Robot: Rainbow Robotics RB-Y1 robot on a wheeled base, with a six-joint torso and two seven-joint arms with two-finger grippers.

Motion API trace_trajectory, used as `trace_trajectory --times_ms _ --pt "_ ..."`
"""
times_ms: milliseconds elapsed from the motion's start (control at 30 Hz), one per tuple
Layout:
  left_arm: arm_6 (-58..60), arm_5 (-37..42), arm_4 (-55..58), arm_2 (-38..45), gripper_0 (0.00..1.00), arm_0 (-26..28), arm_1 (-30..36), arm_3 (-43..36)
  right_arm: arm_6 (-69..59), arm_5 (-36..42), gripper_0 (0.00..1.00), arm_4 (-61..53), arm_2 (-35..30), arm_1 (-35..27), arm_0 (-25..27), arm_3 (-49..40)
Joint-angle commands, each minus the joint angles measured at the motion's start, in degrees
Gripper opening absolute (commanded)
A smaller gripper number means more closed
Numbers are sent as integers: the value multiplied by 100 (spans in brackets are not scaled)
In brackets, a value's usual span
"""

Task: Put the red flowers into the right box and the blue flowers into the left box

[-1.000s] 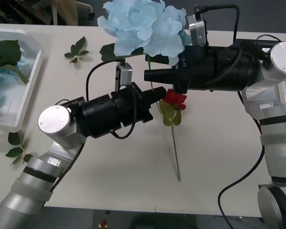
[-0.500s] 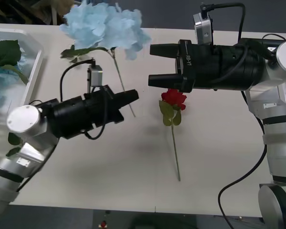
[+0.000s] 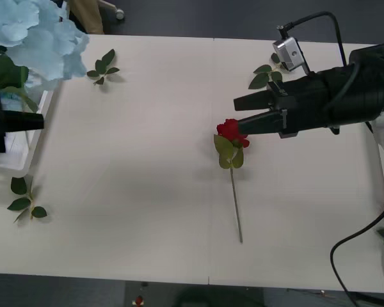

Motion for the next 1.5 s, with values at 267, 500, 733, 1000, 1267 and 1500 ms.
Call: trace_trajectory --times_ms 267,500,733,1000,1267,1500 --pt "846 542 -1946 246 0 -94 1643 1591 -2268 559 100 865 -187 -782 -44 -908" --pt "785 226 -3589 202 0 -120 1704 1776 -3595 576 100 1718 182 -914 -44 -1699" --pt "864 -979 -4442 -510 0 -120 1608 1811 -4984 418 100 3133 1140 -914 -44 -2464" --pt "882 -1436 -4873 -686 3 -314 1115 2224 -6029 5 100 4548 2485 -914 -44 -2649" --pt "890 -1849 -5259 -686 43 -331 843 2496 -6864 -373 100 5471 3364 -914 -44 -2649" --pt "890 -1638 -5110 -581 65 -331 869 2312 -7629 -549 100 6068 3856 -914 -44 -2605"
